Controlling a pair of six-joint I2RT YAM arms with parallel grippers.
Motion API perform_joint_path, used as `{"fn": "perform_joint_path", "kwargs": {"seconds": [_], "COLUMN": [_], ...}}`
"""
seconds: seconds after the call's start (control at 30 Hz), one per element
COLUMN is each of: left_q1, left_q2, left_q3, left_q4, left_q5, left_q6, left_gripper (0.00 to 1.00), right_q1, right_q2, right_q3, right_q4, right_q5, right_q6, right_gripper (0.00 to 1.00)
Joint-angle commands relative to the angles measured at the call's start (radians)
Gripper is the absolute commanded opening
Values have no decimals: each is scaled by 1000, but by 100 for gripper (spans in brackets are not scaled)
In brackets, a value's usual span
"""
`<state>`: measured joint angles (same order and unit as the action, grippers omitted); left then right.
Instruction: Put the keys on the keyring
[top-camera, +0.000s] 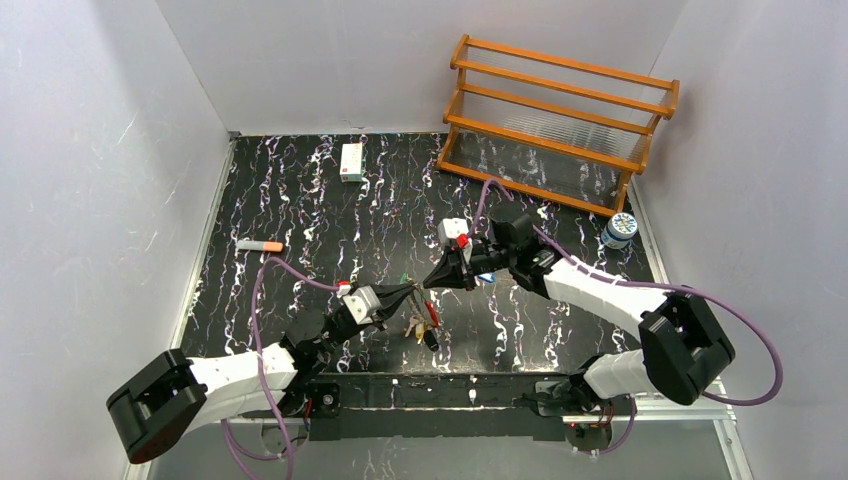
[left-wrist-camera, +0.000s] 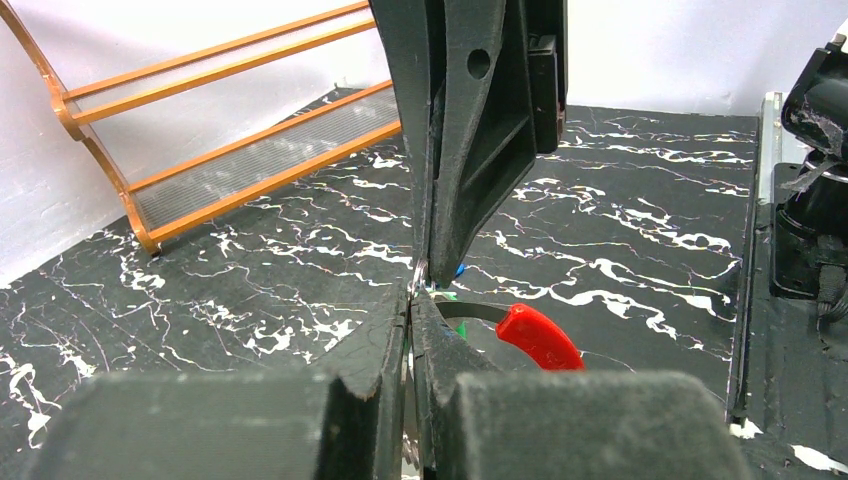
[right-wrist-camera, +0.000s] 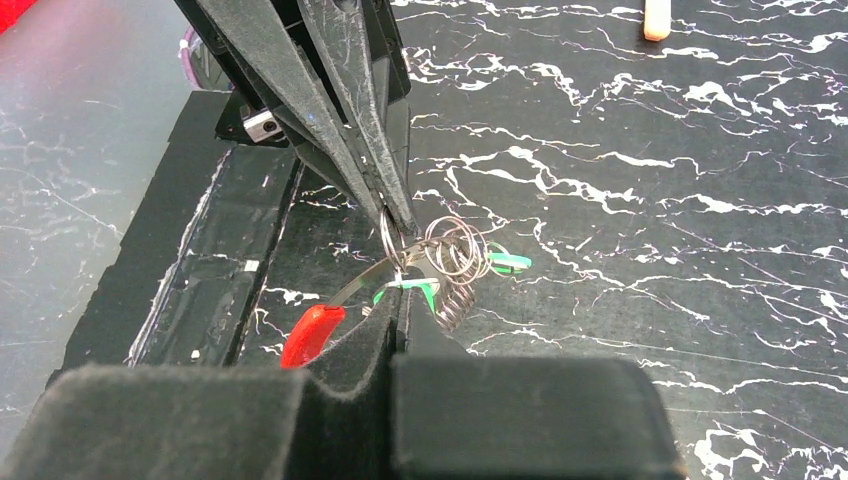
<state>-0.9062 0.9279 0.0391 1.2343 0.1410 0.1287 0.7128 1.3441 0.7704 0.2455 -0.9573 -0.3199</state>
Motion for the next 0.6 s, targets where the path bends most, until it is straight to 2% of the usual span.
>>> {"fn": "perform_joint_path", "kwargs": {"seconds": [0.0, 0.47, 0.5, 0.57], "left_q1": [-2, -3, -2, -3], "left_q2": [-1, -3, -4, -4], "left_q3": [1, 1, 0, -1], "left_q4": [70, 70, 70, 69], "left_q5": [-6, -12, -15, -17], "left_q6": [-3, -3, -3, -4], "left_gripper": [0, 0, 0, 0], "right_q1": [-1, -2, -2, -1], "right_q2": [24, 71, 65, 40], "right_q3": [9, 3, 0, -15], "right_q4": [52, 35, 36, 51], "right_q5": [-27, 29, 40, 73], "right_q6": [5, -12, -14, -15], "right_gripper": [1, 3, 9, 27]}}
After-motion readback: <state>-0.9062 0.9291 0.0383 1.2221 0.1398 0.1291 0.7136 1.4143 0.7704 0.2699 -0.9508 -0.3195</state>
